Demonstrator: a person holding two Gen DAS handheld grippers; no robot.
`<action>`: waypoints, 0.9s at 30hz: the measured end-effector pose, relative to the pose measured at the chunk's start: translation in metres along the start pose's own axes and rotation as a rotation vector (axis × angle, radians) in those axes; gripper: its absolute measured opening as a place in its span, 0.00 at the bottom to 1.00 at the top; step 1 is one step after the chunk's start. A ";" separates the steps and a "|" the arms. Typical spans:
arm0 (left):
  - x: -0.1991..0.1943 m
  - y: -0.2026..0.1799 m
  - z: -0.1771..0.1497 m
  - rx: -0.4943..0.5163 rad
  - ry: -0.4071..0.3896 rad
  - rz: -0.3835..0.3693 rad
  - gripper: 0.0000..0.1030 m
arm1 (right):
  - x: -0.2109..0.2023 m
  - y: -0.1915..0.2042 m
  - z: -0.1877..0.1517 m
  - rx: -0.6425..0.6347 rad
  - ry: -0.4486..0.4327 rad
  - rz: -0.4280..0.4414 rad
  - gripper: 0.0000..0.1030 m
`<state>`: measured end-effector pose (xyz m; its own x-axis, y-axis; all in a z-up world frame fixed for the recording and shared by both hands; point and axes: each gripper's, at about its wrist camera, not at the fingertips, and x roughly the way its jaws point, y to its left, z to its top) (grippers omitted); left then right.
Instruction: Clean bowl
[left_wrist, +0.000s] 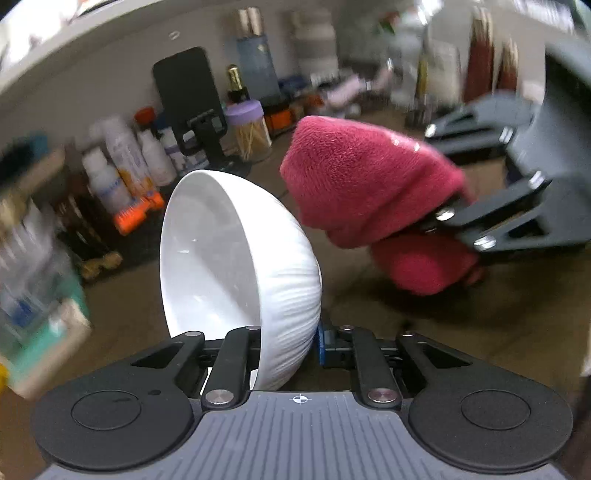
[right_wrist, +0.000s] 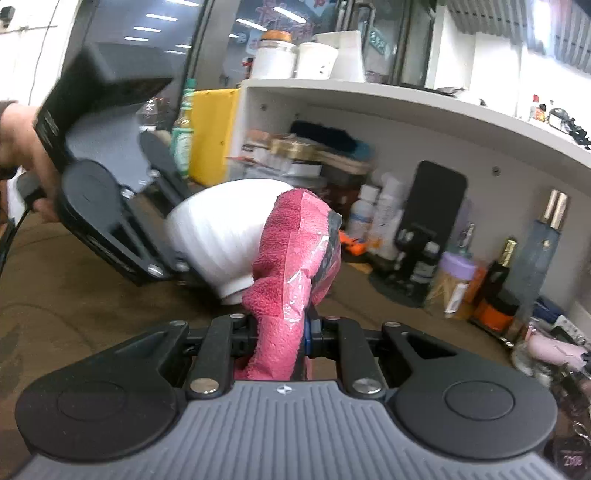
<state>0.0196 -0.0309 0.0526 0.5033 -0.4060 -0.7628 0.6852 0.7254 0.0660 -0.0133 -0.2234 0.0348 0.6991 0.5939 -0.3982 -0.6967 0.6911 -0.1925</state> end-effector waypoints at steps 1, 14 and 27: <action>-0.001 -0.001 -0.001 -0.020 -0.003 -0.015 0.17 | -0.001 -0.002 0.001 -0.010 -0.002 -0.008 0.17; -0.005 0.009 0.002 -0.104 -0.021 -0.086 0.18 | -0.053 0.047 -0.001 -0.359 0.050 0.238 0.17; -0.015 0.094 -0.085 -0.784 -0.468 -0.434 0.20 | 0.022 0.024 0.001 -0.297 0.096 0.022 0.18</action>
<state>0.0314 0.0904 0.0161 0.5637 -0.7769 -0.2804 0.4039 0.5554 -0.7269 -0.0145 -0.1931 0.0223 0.6748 0.5561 -0.4852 -0.7379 0.5193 -0.4311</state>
